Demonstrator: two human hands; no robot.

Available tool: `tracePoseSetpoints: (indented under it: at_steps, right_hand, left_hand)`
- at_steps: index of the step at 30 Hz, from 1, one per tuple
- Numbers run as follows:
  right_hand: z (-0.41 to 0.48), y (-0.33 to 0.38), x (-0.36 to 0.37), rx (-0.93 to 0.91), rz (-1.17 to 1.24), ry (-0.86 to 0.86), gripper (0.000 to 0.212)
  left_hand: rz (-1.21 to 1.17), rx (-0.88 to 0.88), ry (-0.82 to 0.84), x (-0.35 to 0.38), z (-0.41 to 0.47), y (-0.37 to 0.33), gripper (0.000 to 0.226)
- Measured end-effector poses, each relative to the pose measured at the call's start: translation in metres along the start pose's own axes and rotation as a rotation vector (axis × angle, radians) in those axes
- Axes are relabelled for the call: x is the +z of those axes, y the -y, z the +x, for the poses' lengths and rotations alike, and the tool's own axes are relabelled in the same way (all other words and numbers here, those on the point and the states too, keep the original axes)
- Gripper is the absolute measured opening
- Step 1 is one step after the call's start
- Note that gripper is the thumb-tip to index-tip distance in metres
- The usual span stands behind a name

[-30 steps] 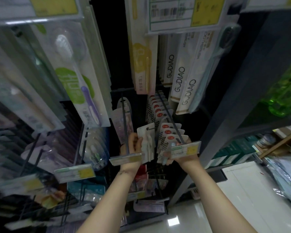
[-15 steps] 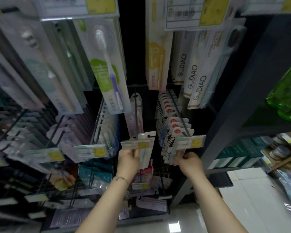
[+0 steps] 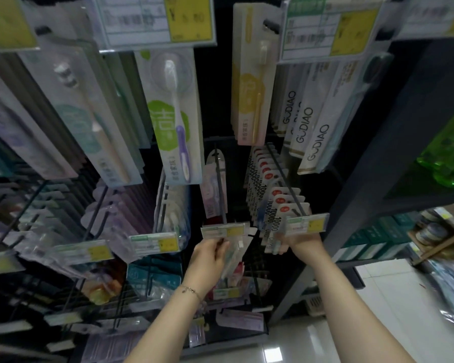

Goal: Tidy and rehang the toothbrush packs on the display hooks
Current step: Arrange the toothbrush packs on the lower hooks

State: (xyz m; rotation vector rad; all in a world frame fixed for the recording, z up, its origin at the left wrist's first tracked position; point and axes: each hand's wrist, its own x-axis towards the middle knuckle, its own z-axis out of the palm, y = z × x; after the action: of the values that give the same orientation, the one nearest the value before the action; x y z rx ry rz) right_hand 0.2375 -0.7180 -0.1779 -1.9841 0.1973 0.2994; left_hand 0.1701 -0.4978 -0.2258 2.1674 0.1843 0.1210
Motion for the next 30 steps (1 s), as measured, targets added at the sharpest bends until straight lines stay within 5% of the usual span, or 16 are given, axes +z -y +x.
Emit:
tracePoseSetpoints:
  at_steps: [4, 7, 14, 18, 20, 26, 30]
  right_hand:
    - [-0.004, 0.022, -0.009, 0.009, -0.034, 0.088, 0.003]
    - [-0.006, 0.022, -0.011, 0.015, -0.089, 0.161, 0.030]
    - [0.006, 0.004, -0.010, 0.070, 0.055, 0.238, 0.028]
    - [0.018, -0.009, -0.010, 0.060, 0.099, 0.229, 0.090]
    - [0.023, -0.018, -0.012, 0.057, 0.102, 0.255, 0.103]
    - [0.011, -0.013, -0.014, 0.015, 0.209, 0.202, 0.105]
    - [0.002, -0.014, -0.014, -0.002, 0.279, 0.185, 0.076]
  left_hand:
    - [0.006, 0.036, 0.036, -0.001, 0.001, 0.006, 0.020]
    - [0.032, 0.059, 0.050, -0.001, 0.004, 0.007, 0.020]
    - [0.014, 0.100, 0.057, -0.005, 0.011, -0.002, 0.023]
    - [0.011, 0.095, 0.071, -0.004, 0.014, 0.000, 0.024]
    - [0.003, 0.083, 0.074, -0.003, 0.014, 0.001, 0.023]
    - [0.004, 0.022, 0.075, -0.001, 0.014, -0.001, 0.023]
    - [-0.022, -0.016, 0.054, 0.001, 0.011, 0.000, 0.022]
